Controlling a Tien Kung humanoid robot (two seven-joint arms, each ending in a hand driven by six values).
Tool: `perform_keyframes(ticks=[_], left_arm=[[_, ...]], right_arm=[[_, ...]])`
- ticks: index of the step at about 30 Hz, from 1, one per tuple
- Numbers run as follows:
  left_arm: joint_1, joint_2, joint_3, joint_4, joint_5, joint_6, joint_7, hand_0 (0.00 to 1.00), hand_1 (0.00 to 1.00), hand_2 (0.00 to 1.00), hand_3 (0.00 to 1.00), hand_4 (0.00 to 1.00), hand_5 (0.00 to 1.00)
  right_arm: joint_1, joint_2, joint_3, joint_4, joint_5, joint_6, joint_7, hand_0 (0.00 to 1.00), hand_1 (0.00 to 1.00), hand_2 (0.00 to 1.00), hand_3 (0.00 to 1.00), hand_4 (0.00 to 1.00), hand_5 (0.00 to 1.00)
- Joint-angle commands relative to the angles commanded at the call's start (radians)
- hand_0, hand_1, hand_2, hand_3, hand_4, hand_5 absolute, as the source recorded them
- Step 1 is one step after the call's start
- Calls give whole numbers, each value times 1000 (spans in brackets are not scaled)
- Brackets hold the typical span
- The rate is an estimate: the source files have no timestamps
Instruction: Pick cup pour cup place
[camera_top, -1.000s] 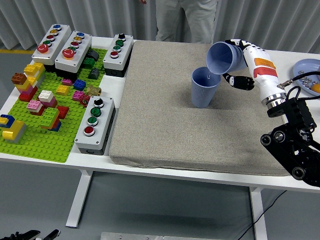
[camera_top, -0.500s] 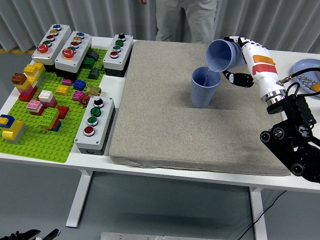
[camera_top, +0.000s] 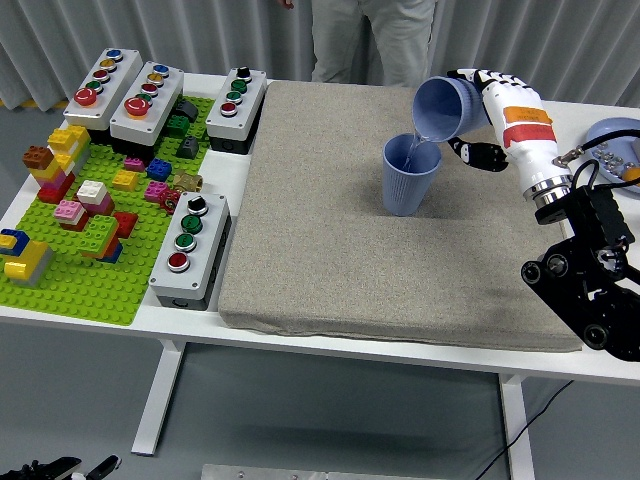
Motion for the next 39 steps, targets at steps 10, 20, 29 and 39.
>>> perform_keyframes(ticks=[10,20,29,39], left_arm=[[-4,0,1,0,-1,0,0,764,770,833,701,504,998],[-5,0,3,0,-7,0,-1,765,770,833,700,505,998],[-3,0,0,0,-2,0,1,766,770,833,701,505,998],[1,1,1,0,0,0,1,764,771,832,700,505,998]], right_arm=[[13,-4,-18,-4,-15,-16,3,833,614,500,559,671,18],[22,-12,-38,-18,-23,-36,10,835,616,499,557,669,8],[25,-15,-49,-31,-26,-51,16,845,623,501,554,672,4],[29,-16,-71,-47,-34,-60,24,849,626,504,553,675,2]])
